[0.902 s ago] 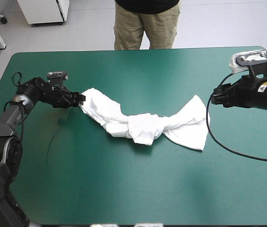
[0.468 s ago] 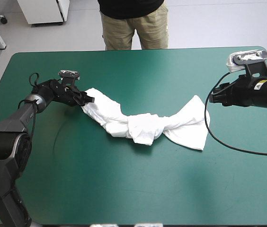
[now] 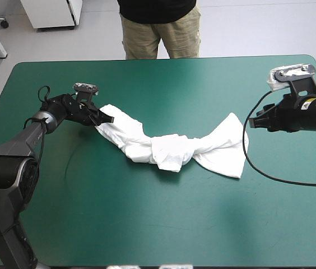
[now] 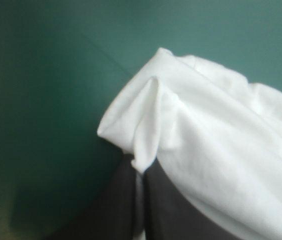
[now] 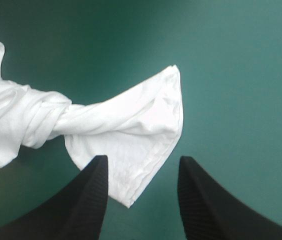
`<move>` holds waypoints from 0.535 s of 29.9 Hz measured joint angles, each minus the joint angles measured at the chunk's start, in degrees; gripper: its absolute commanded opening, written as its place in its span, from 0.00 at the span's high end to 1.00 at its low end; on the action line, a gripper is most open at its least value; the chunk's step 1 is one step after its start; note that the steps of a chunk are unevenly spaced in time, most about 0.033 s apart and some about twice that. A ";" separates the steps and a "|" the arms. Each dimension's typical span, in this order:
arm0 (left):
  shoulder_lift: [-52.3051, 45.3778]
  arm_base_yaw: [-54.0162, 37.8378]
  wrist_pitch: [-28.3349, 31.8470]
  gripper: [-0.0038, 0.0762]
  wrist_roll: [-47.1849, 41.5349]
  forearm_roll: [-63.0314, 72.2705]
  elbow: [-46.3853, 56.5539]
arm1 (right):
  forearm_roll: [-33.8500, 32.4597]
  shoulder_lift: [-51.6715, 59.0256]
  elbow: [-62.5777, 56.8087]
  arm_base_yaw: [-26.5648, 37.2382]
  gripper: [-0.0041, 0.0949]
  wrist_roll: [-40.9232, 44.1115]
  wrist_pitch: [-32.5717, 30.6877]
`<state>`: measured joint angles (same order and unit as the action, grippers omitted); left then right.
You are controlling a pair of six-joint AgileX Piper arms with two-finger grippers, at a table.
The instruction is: Fold the cloth
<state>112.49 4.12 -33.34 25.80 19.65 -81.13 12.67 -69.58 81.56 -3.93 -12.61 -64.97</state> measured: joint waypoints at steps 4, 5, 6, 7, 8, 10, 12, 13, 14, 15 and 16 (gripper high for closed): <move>-0.60 0.00 -1.84 0.96 -0.25 -0.83 0.00 | 1.06 1.13 -4.03 0.00 0.54 0.14 -0.13; -0.72 0.00 -2.25 0.96 -0.30 -0.87 0.05 | 1.33 1.46 -5.97 0.00 0.54 0.14 0.32; -0.80 0.00 -2.56 0.96 -0.37 -0.94 0.05 | 1.54 1.73 -8.16 0.00 0.54 0.14 0.88; -0.82 0.00 -2.76 0.96 -0.42 -1.01 0.05 | 1.60 1.92 -10.54 0.00 0.54 0.14 1.49; -0.87 0.00 -2.91 0.96 -0.42 -1.04 0.05 | 1.65 2.10 -12.99 0.00 0.54 0.14 2.31; -0.87 0.00 -2.96 0.96 -0.48 -1.04 0.05 | 1.70 2.09 -17.43 0.00 0.54 0.18 4.41; -0.87 0.00 -3.03 0.96 -0.62 -1.04 0.05 | 2.05 2.09 -21.61 0.00 0.54 0.18 6.92; -0.87 0.00 -3.03 0.96 -0.66 -1.04 0.05 | 2.24 2.02 -23.73 0.00 0.54 0.18 8.40; -0.87 0.00 -3.07 0.96 -0.66 -1.04 0.05 | 2.39 1.79 -25.62 0.00 0.54 0.25 9.69; -0.87 0.00 -3.09 0.96 -0.66 -1.04 0.05 | 2.61 1.49 -27.28 0.00 0.54 0.31 10.64; -0.87 0.00 -3.14 0.96 -0.66 -1.04 0.05 | 2.84 0.93 -28.78 0.00 0.54 0.36 11.64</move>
<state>111.61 4.12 -36.47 25.14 18.61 -81.08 15.52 -68.65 52.78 -3.93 -12.25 -53.33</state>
